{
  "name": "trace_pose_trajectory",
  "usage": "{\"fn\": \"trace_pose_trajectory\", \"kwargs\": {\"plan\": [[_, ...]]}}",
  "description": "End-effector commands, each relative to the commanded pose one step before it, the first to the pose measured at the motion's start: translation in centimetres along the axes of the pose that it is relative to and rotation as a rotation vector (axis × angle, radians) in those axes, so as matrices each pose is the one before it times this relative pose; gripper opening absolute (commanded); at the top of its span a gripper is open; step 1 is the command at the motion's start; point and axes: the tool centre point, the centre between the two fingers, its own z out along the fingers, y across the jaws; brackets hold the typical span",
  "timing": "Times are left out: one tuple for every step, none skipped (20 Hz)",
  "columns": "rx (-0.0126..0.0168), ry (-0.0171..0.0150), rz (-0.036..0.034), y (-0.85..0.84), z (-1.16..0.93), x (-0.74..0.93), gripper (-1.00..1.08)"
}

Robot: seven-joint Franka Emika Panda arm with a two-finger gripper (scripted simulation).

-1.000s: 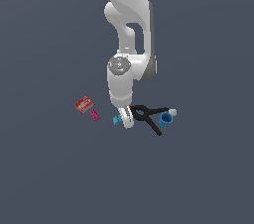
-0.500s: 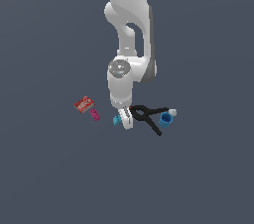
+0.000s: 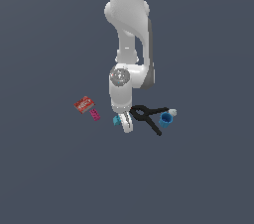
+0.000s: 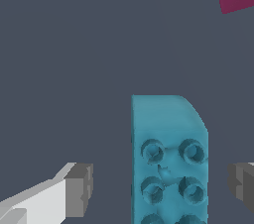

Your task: Pick up a designated object from a clutter of objects.

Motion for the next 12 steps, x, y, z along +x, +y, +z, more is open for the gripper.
{"fn": "trace_pose_trajectory", "kwargs": {"plan": [[0.00125, 0.00031, 0.00043, -0.055, 0.361, 0.022, 1.00], [0.00000, 0.00000, 0.00000, -0.003, 0.026, 0.000, 1.00], [0.00000, 0.00000, 0.00000, 0.000, 0.000, 0.000, -1.00], [0.00000, 0.00000, 0.00000, 0.000, 0.000, 0.000, -1.00], [0.00000, 0.00000, 0.00000, 0.000, 0.000, 0.000, -1.00], [0.00000, 0.00000, 0.00000, 0.000, 0.000, 0.000, -1.00], [0.00000, 0.00000, 0.00000, 0.000, 0.000, 0.000, -1.00], [0.00000, 0.00000, 0.00000, 0.000, 0.000, 0.000, -1.00], [0.00000, 0.00000, 0.00000, 0.000, 0.000, 0.000, -1.00], [0.00000, 0.00000, 0.00000, 0.000, 0.000, 0.000, -1.00], [0.00000, 0.00000, 0.00000, 0.000, 0.000, 0.000, -1.00], [0.00000, 0.00000, 0.00000, 0.000, 0.000, 0.000, -1.00]]}}
